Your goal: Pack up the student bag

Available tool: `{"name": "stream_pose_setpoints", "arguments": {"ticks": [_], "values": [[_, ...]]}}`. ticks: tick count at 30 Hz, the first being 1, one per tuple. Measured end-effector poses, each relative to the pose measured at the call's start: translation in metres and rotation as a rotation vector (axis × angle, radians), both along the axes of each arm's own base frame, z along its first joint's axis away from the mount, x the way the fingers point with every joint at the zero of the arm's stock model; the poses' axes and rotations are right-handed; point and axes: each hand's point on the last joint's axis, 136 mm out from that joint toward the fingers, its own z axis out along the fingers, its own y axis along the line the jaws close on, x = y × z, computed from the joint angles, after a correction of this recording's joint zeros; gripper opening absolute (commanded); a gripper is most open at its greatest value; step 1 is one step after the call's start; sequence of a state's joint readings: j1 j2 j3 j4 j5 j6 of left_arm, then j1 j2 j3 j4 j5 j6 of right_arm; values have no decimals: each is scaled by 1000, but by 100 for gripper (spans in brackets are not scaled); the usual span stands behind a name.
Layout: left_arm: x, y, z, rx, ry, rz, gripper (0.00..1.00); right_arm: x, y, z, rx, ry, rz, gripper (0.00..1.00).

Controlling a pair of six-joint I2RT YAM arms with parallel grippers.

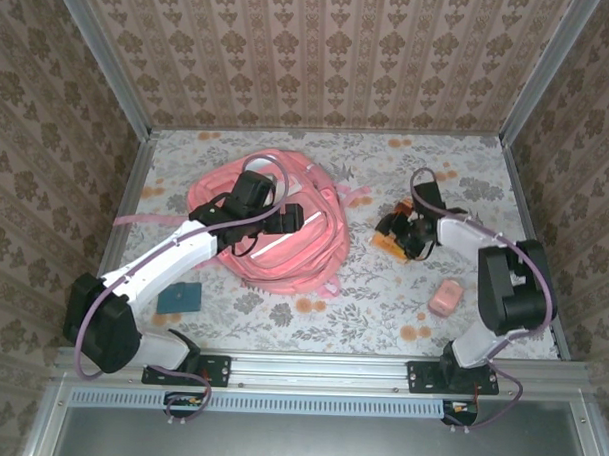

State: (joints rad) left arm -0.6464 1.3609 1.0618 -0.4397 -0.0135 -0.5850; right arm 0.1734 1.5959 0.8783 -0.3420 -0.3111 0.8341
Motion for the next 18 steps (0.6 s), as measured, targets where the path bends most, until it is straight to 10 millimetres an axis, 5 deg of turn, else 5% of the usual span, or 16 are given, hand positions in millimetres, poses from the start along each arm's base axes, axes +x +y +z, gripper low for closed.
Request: {"name": "stream_pose_setpoints", "arguments": {"ticks": [9, 13, 18], "values": [[7, -14, -3, -34, 27, -14, 100, -90, 27, 5, -44, 31, 105, 69], [10, -26, -4, -52, 43, -29, 96, -92, 13, 19, -117, 3, 111, 72], [12, -59, -2, -84, 72, -85, 90, -65, -13, 44, -238, -91, 80, 72]]}}
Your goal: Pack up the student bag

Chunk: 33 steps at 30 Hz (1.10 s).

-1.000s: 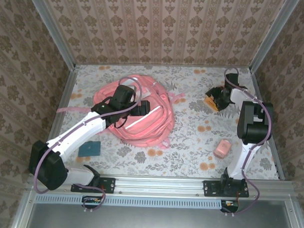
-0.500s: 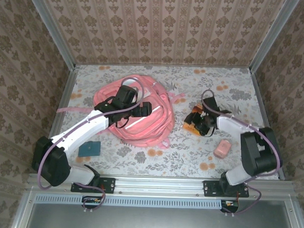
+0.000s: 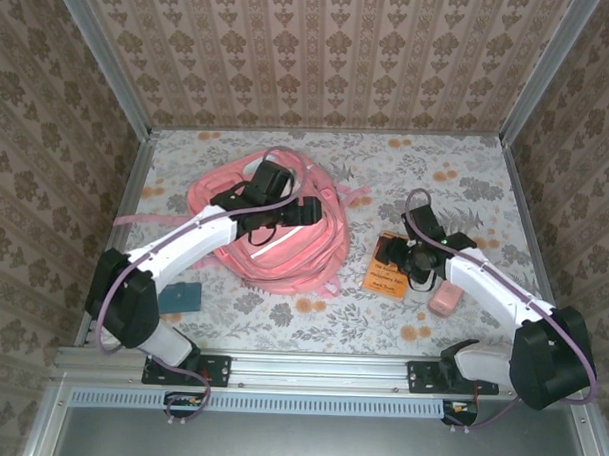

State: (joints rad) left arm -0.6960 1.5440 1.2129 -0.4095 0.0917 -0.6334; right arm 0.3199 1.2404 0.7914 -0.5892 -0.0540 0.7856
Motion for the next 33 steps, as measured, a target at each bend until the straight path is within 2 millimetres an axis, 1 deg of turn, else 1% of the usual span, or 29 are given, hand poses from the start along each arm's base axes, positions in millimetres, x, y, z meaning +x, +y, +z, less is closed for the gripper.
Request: {"name": "stream_pose_setpoints", "arguments": {"ticks": [3, 6, 9, 12, 16, 19, 23, 26, 29, 33], "values": [[-5, -26, -1, -22, 23, -50, 83, 10, -19, 1, -47, -10, -36, 71], [-13, -58, -9, -41, 66, -110, 75, 11, -35, -10, -82, 29, -58, 70], [-21, -91, -22, -50, 113, -164, 68, 11, -44, -20, -100, 66, -60, 67], [-28, -119, -39, -50, 161, -198, 63, 9, -45, -29, -95, 101, -40, 64], [-41, -143, -66, -36, 231, -220, 58, 6, -40, -39, -82, 140, -10, 59], [-48, -156, -84, -15, 273, -222, 50, 4, -38, -47, -77, 170, 6, 55], [-55, -171, -107, 30, 315, -236, 41, 4, -36, -50, -67, 179, 18, 49], [-62, -175, -122, 64, 340, -243, 37, 3, -36, -50, -66, 183, 18, 48], [-70, -174, -130, 87, 360, -252, 35, 4, -36, -51, -66, 183, 18, 47], [-72, -174, -133, 95, 369, -254, 34, 4, -34, -54, -59, 193, 22, 47]]}}
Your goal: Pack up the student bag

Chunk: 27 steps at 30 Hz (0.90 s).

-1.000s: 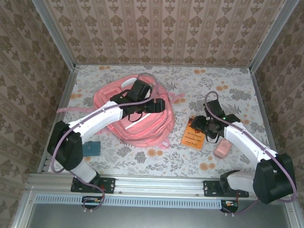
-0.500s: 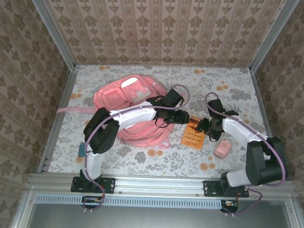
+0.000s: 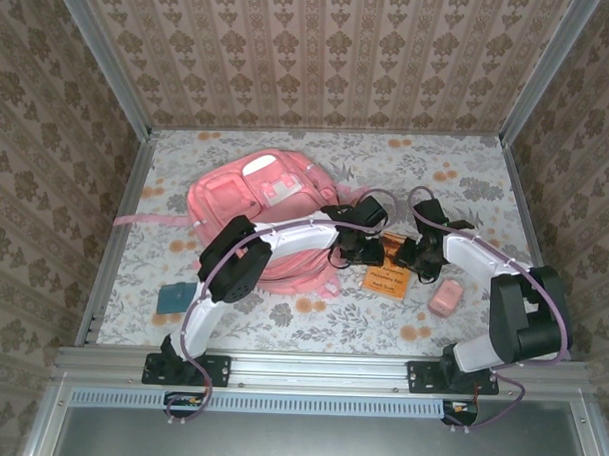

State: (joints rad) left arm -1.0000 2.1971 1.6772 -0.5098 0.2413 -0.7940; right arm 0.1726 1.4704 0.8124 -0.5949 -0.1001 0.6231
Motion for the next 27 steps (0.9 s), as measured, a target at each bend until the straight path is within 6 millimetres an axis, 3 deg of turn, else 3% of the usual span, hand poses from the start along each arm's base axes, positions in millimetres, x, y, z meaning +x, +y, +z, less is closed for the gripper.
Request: {"name": "stream_pose_setpoints", "arguments": {"ticks": [13, 20, 27], "values": [[-3, -4, -6, -3, 33, -13, 28, -2, 3, -3, 24, 26, 15, 31], [-3, -4, -5, -2, 34, -13, 27, -1, 4, 20, 42, -7, 17, 20], [-3, -4, -5, -2, 33, -13, 27, -1, 7, 33, 64, -40, 22, 0]]}}
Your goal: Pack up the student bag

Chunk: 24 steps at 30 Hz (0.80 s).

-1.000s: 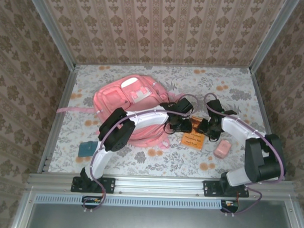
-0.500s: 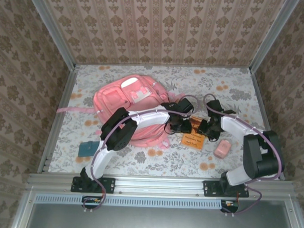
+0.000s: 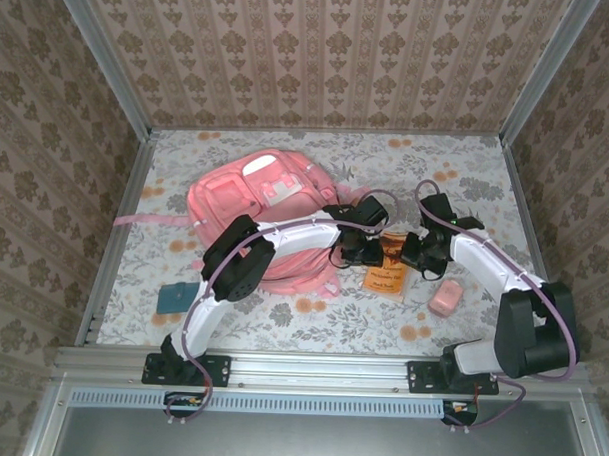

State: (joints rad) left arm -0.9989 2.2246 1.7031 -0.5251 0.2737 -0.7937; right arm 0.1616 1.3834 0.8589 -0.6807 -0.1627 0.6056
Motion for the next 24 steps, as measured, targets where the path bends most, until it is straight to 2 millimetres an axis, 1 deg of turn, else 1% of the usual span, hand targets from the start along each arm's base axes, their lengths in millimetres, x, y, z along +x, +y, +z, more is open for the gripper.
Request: {"name": "stream_pose_setpoints", "arguments": {"ticks": [1, 3, 5, 7, 8, 10, 13, 16, 18, 20, 22, 24], "values": [[0, 0, 0, 1, 0, 0, 29, 0, 0, 0, -2, -1, 5, 0], [0, 0, 1, 1, -2, -2, 35, 0, 0, 1, -2, -3, 5, 0], [0, 2, 5, 1, -7, -11, 44, 0, 0, 3, -2, -9, 8, 0], [1, 5, 13, -4, -19, -24, 52, 0, 1, 8, 1, -28, 12, 0], [2, 6, 21, -15, -30, -29, 55, 0, 1, 12, 4, -44, 15, 0], [6, 9, 46, -51, -58, -34, 63, 1, 3, 22, 12, -82, 26, 0], [20, 20, 99, -137, -127, -14, 78, 2, 7, 40, 41, -146, 44, 0], [36, 45, 147, -221, -202, 35, 87, 4, 13, 62, 91, -212, 59, 0], [45, 67, 167, -259, -238, 77, 92, 6, 19, 77, 135, -253, 74, 0], [55, 89, 177, -289, -264, 124, 97, 8, 27, 93, 185, -293, 100, 0], [59, 106, 174, -303, -268, 153, 100, 10, 36, 107, 236, -334, 132, 0], [56, 114, 166, -314, -254, 155, 100, 12, 45, 120, 287, -369, 163, 0]]}}
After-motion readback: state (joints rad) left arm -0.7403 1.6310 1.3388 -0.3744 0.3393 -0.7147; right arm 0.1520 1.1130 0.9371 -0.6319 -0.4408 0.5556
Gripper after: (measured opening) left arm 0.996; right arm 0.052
